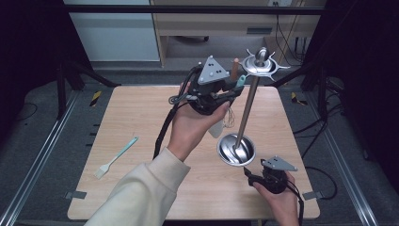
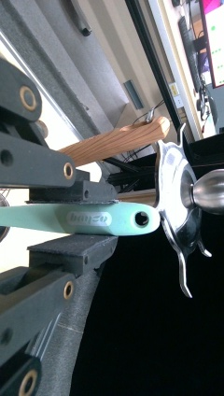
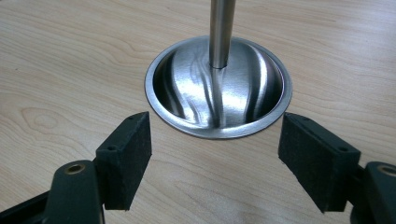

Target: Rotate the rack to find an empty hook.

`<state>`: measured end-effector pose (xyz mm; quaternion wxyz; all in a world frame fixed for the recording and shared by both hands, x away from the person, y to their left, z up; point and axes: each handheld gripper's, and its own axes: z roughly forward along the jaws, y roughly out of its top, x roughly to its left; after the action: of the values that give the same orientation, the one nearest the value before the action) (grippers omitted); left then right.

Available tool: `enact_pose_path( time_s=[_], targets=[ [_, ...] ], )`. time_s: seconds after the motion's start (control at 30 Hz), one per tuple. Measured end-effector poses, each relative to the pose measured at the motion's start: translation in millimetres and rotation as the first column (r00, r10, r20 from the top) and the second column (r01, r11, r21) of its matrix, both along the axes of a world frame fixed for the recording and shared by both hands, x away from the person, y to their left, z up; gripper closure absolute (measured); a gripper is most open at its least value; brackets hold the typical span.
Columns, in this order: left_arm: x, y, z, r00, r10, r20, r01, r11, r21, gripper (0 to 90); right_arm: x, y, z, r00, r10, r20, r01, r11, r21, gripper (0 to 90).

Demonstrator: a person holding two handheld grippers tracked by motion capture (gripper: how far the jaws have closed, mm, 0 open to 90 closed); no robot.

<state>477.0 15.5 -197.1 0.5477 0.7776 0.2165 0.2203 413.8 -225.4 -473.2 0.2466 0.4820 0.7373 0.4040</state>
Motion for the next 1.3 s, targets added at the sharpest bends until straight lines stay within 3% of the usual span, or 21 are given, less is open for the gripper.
enact_pose_path(
  time_s=[0.3,1.13,1.3],
  targets=[
    [6.0,-6.8,-1.5,1.0000,-0.003,-0.007,0.003,1.0000,0.001,74.2,0.0,0.5,0.0,1.0000,0.001,0.000,-0.001,1.0000,-0.002,26.0],
    [7.3,-5.4,-2.2,0.9998,-0.014,-0.016,0.014,0.9999,-0.005,73.6,0.1,0.5,0.1,1.0000,0.002,-0.001,-0.002,1.0000,0.001,26.0],
    [5.0,-1.4,-2.0,0.9999,-0.004,-0.012,0.004,1.0000,-0.008,69.5,0.3,-0.5,0.2,1.0000,0.003,0.006,-0.003,1.0000,-0.005,26.0]
  ],
)
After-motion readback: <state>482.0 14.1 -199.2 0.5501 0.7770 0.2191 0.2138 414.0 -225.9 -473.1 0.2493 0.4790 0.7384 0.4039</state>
